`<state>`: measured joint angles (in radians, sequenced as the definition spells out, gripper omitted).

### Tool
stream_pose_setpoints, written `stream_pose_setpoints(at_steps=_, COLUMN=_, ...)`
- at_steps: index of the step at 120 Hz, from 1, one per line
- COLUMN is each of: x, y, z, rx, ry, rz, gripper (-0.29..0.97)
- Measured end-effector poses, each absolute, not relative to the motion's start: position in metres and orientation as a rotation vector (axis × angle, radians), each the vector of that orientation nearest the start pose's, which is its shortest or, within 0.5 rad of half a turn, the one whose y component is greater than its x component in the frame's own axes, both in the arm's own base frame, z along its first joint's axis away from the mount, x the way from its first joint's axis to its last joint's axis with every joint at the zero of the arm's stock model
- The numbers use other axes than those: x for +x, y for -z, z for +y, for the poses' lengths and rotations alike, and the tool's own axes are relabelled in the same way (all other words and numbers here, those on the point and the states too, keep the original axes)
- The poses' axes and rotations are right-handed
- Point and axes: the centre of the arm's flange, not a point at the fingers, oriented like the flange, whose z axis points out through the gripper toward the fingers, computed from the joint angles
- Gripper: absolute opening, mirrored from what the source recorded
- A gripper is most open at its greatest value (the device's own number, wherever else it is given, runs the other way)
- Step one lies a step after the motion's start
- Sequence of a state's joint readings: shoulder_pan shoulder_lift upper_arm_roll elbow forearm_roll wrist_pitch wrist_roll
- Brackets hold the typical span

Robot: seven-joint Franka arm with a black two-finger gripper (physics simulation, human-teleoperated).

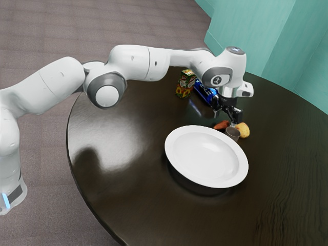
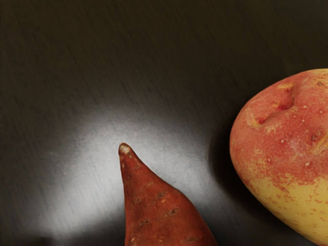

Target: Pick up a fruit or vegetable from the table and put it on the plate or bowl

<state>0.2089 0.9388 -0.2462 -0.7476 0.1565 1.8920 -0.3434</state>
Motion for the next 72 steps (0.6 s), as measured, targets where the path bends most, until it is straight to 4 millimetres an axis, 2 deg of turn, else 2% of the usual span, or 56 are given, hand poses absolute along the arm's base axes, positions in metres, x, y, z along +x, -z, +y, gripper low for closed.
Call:
stream_pose_setpoints(at_steps=16, x=0.7984, y=-0.4121, z=0.0777, rx=-3.137, ry=0.342, rz=-0.624, gripper=0.67)
stream_pose_setpoints(at_steps=34, x=0.7984, y=-0.412, z=0.0781, rx=-3.135, ry=0.342, rz=-0.624, gripper=0.37)
stream_pose_setpoints(at_steps=46, x=0.7983, y=-0.4126, z=0.0783, rx=-3.132, ry=0.343, rz=-0.623, gripper=0.22)
stream_pose_setpoints(at_steps=64, x=0.7981, y=-0.414, z=0.0795, rx=-3.125, ry=0.347, rz=-0.623, gripper=0.18)
stream_pose_setpoints(at_steps=72, x=0.7977, y=-0.4213, z=0.0824, rx=-3.112, ry=0.366, rz=-0.622, gripper=0.17)
